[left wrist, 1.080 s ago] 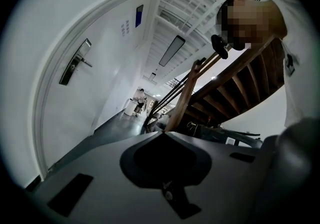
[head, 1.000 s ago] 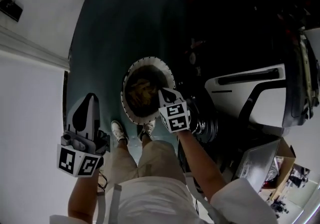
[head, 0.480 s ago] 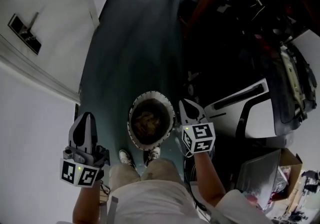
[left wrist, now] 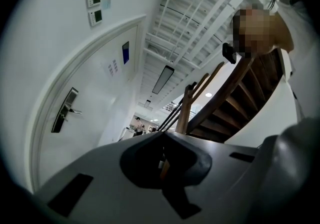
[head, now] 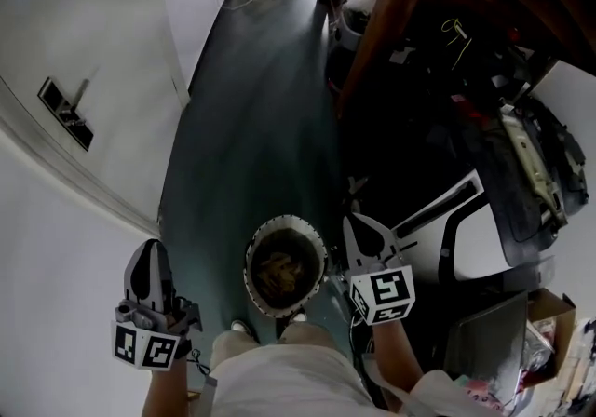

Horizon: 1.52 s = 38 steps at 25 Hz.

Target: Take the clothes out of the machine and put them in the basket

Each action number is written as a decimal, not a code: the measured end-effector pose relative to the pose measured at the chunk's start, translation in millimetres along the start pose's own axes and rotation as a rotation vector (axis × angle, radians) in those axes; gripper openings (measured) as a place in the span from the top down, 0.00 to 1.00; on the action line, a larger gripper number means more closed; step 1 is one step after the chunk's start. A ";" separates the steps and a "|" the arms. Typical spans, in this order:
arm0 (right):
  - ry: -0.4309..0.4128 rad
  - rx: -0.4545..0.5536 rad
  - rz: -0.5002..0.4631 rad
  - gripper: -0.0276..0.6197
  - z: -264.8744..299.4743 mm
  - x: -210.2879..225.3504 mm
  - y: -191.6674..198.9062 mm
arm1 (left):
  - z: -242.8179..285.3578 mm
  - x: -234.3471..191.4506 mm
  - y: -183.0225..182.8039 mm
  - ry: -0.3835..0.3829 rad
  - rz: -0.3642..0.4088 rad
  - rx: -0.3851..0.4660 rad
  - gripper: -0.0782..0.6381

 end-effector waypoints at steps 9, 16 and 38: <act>0.023 0.124 -0.038 0.94 -40.7 15.1 -50.3 | -2.9 7.0 -30.4 -0.010 0.025 0.083 0.87; 0.043 0.189 -0.039 0.94 -59.4 23.7 -71.8 | -4.1 10.1 -39.0 -0.008 0.032 0.122 0.87; -0.017 0.206 -0.006 0.94 -57.8 11.5 -72.6 | 1.4 22.5 -32.2 0.027 0.006 0.140 0.87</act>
Point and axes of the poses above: the fingertips, and each gripper's own axes: z forward along the fingers, x to its right, y out of its underside, the point moved 7 cm from there along -z, backward along the fingers, and after that the axes turned 1 degree about -z, right-handed, at the moved point
